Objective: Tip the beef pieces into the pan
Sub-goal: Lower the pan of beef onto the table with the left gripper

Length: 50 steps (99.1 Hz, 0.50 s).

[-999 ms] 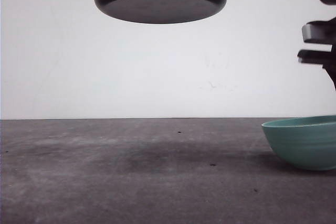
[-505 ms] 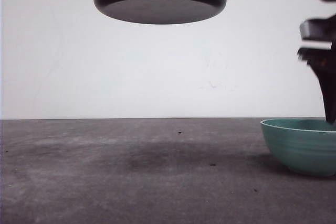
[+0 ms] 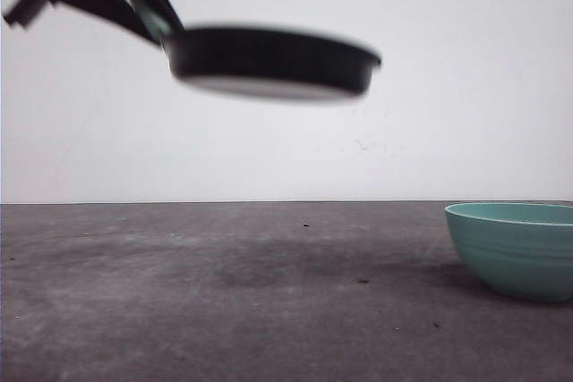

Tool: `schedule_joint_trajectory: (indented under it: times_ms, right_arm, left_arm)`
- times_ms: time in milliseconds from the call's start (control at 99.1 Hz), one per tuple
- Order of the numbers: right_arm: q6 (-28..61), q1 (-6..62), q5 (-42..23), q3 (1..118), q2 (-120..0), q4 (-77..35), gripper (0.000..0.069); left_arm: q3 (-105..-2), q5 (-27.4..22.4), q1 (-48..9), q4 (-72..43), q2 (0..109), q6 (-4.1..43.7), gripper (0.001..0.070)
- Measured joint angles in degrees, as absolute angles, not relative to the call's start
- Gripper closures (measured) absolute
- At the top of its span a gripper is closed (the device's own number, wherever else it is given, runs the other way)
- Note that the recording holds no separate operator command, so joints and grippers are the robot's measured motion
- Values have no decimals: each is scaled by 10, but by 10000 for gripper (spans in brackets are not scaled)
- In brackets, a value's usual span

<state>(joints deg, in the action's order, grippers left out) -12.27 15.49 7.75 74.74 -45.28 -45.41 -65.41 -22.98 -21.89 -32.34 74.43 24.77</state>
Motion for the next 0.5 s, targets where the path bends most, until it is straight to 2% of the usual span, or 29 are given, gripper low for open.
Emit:
schedule_joint_trajectory:
  times_ms: [303,505]
  right_arm:
    - [-125,158,44,747,-327,-577,680]
    - [-136,157,43,747,-290,-600,680]
  left_arm:
    - [-654,-226,-221,-286,847,248,649]
    - [-653,-195,-243,-277,909,248,649]
